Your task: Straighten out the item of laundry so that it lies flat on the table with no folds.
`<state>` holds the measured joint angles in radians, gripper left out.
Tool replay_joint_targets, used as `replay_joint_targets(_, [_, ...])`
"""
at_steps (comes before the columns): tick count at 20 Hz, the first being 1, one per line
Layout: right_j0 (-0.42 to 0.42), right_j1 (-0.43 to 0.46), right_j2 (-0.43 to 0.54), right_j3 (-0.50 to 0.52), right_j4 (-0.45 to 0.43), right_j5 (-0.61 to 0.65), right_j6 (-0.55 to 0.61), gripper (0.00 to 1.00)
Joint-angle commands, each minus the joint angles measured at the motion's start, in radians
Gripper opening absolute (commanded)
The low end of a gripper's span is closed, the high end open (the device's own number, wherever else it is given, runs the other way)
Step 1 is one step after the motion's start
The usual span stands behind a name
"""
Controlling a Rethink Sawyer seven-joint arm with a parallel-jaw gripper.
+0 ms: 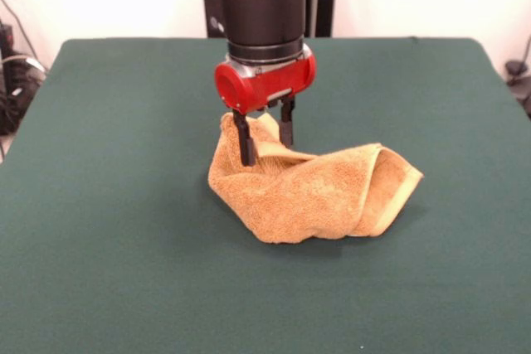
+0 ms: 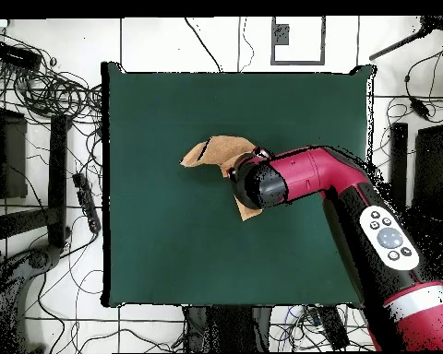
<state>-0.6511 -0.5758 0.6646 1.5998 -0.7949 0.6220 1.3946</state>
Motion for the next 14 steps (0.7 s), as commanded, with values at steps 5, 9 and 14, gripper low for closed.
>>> replay_joint_targets(5, [0.038, 0.028, -0.006, 0.068, 0.013, 0.061, -0.063, 1.00])
replay_joint_targets(9, [0.030, 0.036, -0.003, 0.075, 0.014, 0.063, -0.075, 0.00])
replay_joint_targets(14, [0.027, 0.060, -0.002, 0.071, 0.021, 0.069, -0.078, 0.00])
